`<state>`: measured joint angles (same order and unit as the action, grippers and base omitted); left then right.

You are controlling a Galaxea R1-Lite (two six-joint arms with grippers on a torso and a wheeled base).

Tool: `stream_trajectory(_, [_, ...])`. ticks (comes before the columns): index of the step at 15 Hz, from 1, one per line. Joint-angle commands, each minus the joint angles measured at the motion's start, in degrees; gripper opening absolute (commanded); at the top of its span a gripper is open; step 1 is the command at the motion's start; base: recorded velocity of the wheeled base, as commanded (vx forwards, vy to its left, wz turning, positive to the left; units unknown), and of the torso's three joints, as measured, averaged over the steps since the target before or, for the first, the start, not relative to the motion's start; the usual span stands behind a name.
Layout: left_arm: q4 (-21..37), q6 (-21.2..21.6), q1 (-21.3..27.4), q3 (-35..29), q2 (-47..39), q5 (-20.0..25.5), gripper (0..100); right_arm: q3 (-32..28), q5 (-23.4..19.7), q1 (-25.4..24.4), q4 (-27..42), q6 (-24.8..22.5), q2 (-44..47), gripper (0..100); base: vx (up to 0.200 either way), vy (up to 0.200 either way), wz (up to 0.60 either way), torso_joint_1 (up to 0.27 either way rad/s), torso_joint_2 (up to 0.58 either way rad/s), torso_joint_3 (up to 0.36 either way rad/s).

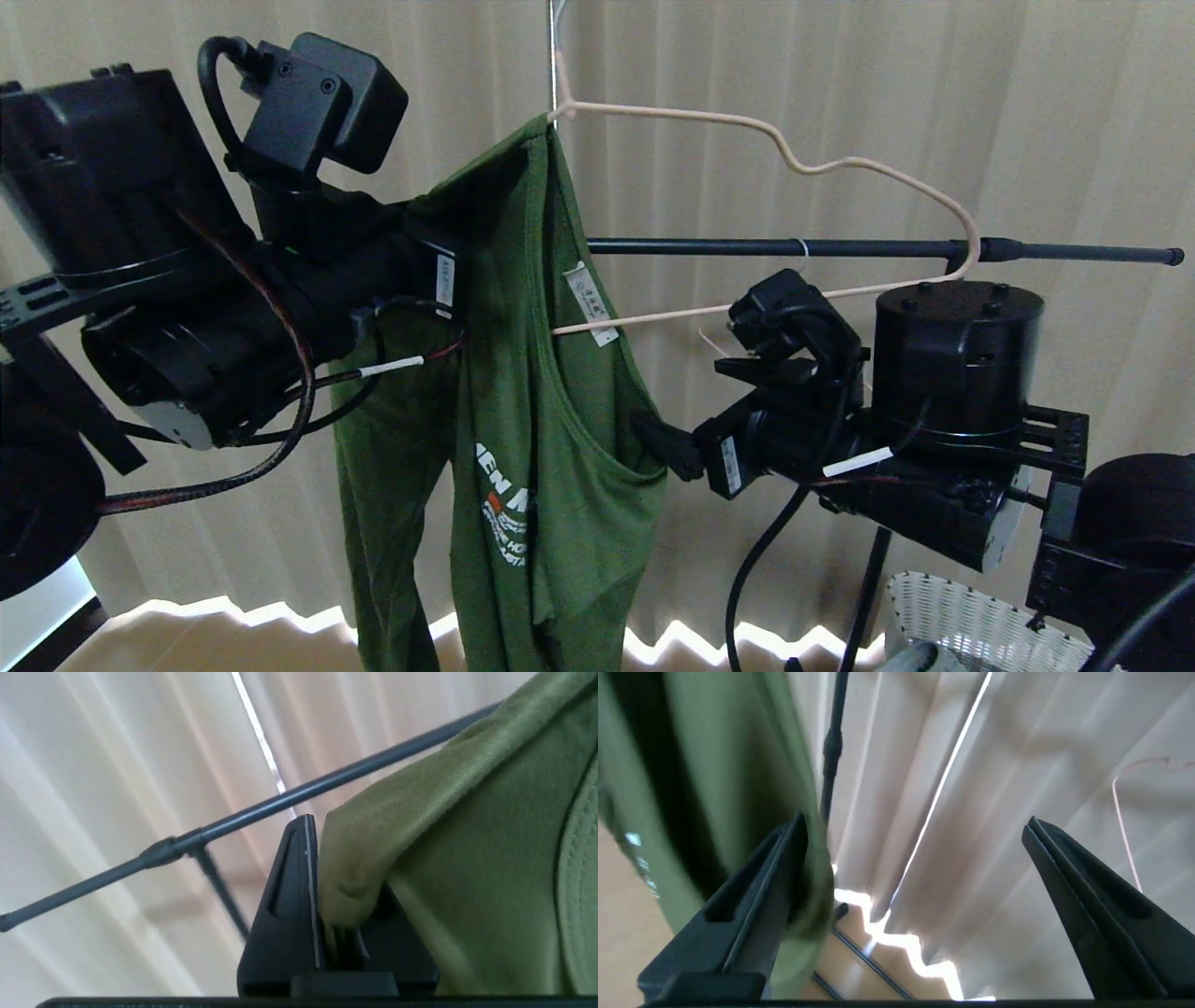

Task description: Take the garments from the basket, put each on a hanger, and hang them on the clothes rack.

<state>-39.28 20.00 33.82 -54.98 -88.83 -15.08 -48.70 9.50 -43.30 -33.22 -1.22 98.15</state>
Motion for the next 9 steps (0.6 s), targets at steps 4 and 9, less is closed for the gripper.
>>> stream_trajectory(4, [0.0, -0.5, 1.5, -1.8, 0.2, -0.1, 0, 2.2, 0.2, 0.0, 0.0, 0.0, 0.1, 100, 0.0, 0.0, 0.0, 0.0, 0.0, 0.0])
stream_trajectory(9, [0.0, 2.5, -4.1, -1.2, -0.9, -0.2, 0, 9.3, 0.9, 6.7, 0.4, -1.4, -6.3, 100, 0.0, 0.0, 0.0, 0.0, 0.0, 0.0])
